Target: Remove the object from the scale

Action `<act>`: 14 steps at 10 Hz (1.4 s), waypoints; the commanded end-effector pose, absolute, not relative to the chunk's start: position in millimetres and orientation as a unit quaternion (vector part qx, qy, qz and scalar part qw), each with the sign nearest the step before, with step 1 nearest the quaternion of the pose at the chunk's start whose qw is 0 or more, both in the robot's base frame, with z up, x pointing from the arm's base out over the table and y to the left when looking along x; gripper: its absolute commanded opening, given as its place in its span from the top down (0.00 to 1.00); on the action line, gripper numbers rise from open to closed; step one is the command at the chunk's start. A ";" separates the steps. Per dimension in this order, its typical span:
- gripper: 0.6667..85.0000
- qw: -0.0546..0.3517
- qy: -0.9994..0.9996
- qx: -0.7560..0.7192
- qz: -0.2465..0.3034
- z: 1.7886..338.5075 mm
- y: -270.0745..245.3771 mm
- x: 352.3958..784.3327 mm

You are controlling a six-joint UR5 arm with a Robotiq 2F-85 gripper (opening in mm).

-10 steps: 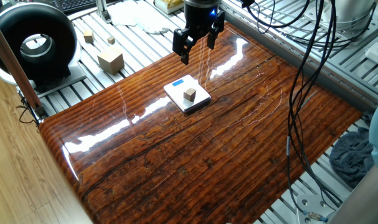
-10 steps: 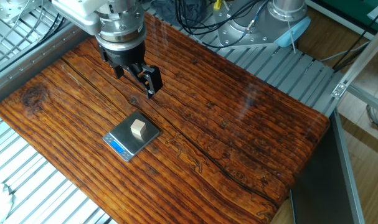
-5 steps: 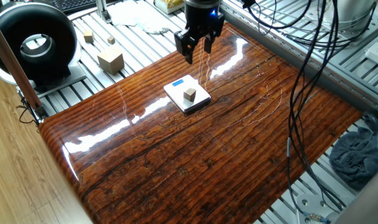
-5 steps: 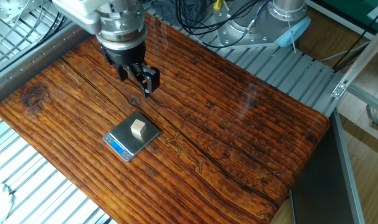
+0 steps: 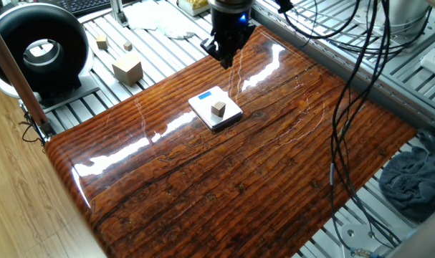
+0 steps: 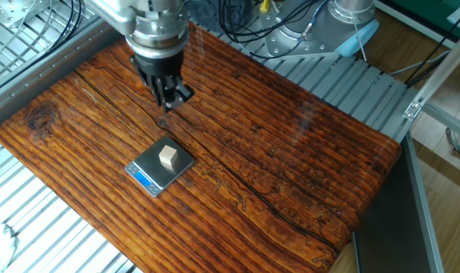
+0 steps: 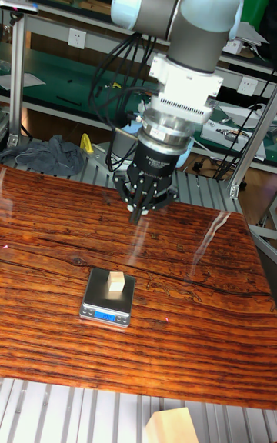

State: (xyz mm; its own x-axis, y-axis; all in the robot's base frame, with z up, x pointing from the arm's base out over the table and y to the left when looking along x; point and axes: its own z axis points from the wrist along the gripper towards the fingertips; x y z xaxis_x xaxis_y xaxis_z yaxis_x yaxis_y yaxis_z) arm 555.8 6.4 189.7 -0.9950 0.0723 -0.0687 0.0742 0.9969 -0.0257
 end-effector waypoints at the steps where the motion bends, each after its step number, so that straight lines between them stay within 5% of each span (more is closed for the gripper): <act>1: 1.00 -0.003 1.000 0.026 0.014 175.6 13.9 563.6; 4: 1.00 -0.061 0.998 0.020 0.006 159.9 11.4 552.0; 10: 0.98 -0.025 1.000 0.005 -0.014 120.9 -7.4 583.5; 14: 0.70 -0.026 0.999 -0.018 0.012 110.4 4.8 588.1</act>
State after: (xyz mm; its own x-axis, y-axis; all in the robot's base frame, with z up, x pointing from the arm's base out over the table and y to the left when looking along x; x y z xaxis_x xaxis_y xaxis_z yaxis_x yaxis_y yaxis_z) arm 582.8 -0.5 117.8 -0.9982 -0.0108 0.0588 -0.0110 0.9999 -0.0038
